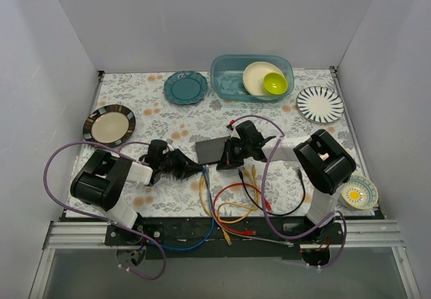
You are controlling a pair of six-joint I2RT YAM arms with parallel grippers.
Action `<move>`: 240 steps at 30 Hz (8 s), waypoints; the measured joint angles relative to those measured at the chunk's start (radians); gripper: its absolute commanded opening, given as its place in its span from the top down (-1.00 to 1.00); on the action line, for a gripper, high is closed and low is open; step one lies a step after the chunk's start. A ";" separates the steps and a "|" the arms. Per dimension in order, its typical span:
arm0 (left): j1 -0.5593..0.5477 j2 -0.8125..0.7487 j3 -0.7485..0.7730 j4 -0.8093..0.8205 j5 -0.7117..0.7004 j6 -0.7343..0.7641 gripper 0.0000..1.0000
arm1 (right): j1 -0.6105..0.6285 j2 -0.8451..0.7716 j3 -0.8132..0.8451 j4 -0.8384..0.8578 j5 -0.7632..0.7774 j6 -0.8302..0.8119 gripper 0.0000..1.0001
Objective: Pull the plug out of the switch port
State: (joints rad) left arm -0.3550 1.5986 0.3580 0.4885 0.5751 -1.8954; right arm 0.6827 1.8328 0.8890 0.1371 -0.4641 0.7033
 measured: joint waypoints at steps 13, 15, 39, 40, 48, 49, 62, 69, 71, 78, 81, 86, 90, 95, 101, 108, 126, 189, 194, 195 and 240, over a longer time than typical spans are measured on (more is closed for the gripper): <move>0.023 0.146 0.175 -0.075 0.077 0.100 1.00 | -0.085 0.083 0.407 -0.125 0.156 -0.111 0.97; 0.032 0.184 0.219 -0.084 0.097 0.105 1.00 | -0.106 0.129 0.432 -0.133 0.154 -0.114 0.97; 0.095 0.368 0.516 -0.220 0.155 0.222 0.89 | -0.273 0.203 0.295 0.195 -0.019 0.132 0.97; 0.095 0.368 0.521 -0.230 0.155 0.227 0.90 | -0.279 0.218 0.328 0.198 -0.007 0.136 0.97; 0.095 0.366 0.551 -0.301 0.158 0.291 0.92 | -0.311 0.361 0.521 0.138 0.077 0.129 0.97; 0.096 0.364 0.554 -0.311 0.158 0.301 0.92 | -0.310 0.368 0.521 0.115 0.084 0.122 0.97; 0.103 0.354 0.575 -0.418 0.190 0.397 0.91 | -0.286 0.171 0.216 0.086 0.150 0.029 0.97; 0.063 0.276 0.486 -0.428 0.161 0.387 0.40 | -0.257 0.031 0.054 0.064 0.178 0.024 0.97; 0.054 0.243 0.463 -0.438 0.124 0.377 0.13 | -0.251 0.004 0.054 0.023 0.216 0.007 0.88; 0.050 0.130 0.470 -0.538 -0.034 0.354 -0.85 | -0.208 -0.178 0.055 -0.041 0.330 -0.033 0.21; 0.061 0.066 0.462 -0.584 -0.118 0.319 -0.96 | -0.166 -0.233 0.047 0.006 0.330 -0.036 0.11; 0.105 0.024 0.417 -0.589 -0.142 0.271 -0.96 | -0.123 -0.183 0.037 0.138 0.144 -0.001 0.40; 0.116 -0.023 0.330 -0.491 -0.101 0.259 -0.87 | -0.122 -0.069 -0.094 0.478 -0.034 0.178 0.85; 0.117 -0.054 0.225 -0.359 -0.023 0.248 -0.43 | -0.130 0.138 -0.220 0.866 -0.142 0.481 0.92; 0.117 0.006 0.194 -0.227 0.074 0.237 -0.24 | -0.134 0.184 -0.220 0.983 -0.137 0.576 0.97; 0.117 0.097 0.211 -0.144 0.142 0.244 0.20 | -0.129 0.148 -0.076 0.610 -0.082 0.390 0.97; 0.109 0.262 0.330 -0.103 0.203 0.275 0.37 | -0.130 0.095 0.053 0.251 -0.040 0.167 0.97; 0.072 0.323 0.349 -0.042 0.280 0.377 1.00 | -0.131 0.108 0.117 0.139 -0.066 0.101 0.97; 0.071 0.299 0.333 -0.063 0.268 0.382 1.00 | -0.131 0.111 0.117 0.140 -0.076 0.101 0.97; 0.071 0.287 0.322 -0.072 0.266 0.383 1.00 | -0.131 0.113 0.117 0.142 -0.082 0.101 0.97; -0.070 -0.066 0.381 -0.474 -0.054 0.372 0.35 | -0.132 0.095 0.098 0.146 -0.066 0.071 0.97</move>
State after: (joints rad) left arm -0.4252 1.5330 0.7391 0.0143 0.5213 -1.5230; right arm 0.5503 1.9278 0.9867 0.2836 -0.5304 0.7746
